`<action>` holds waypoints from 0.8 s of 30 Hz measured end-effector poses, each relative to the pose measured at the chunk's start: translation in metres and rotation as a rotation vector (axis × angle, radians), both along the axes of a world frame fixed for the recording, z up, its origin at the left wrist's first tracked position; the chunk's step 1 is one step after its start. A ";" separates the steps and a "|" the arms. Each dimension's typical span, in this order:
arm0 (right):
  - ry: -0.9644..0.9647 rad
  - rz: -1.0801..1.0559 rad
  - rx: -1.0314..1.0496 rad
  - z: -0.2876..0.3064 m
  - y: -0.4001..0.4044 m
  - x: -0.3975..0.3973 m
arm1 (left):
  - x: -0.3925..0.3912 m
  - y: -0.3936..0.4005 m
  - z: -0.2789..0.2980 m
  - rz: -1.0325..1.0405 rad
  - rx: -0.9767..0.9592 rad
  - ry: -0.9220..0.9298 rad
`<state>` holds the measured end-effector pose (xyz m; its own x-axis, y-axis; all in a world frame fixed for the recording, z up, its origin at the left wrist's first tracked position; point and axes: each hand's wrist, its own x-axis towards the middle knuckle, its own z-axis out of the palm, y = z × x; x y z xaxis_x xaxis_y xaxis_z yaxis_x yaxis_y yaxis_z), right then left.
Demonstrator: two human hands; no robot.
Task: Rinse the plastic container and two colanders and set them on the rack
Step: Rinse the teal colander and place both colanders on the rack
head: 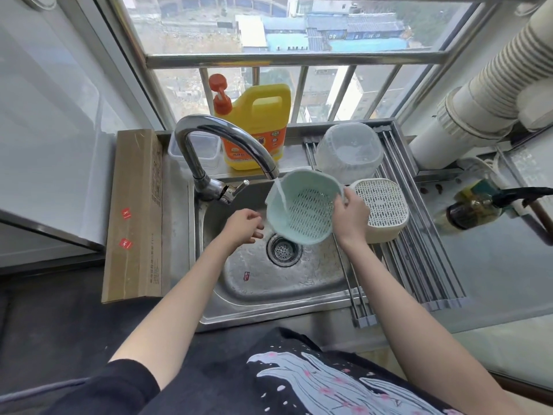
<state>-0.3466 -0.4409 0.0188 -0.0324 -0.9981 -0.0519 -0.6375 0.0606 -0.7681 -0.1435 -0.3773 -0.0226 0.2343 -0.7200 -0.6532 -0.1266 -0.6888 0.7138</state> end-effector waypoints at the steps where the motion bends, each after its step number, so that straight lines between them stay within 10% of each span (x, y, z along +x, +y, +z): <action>1: -0.011 -0.005 0.003 0.000 -0.002 0.001 | 0.000 0.002 0.000 -0.007 0.010 -0.001; 20: 0.202 0.137 -0.117 0.007 -0.004 -0.006 | -0.017 0.002 0.008 -0.078 0.067 0.057; 24: 0.055 0.022 0.204 0.006 -0.008 -0.010 | -0.016 0.003 0.016 -0.070 0.057 0.081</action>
<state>-0.3563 -0.4487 0.0248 -0.0188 -0.9676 -0.2517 -0.6810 0.1967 -0.7053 -0.1594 -0.3745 -0.0063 0.1292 -0.6942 -0.7081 -0.1196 -0.7198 0.6838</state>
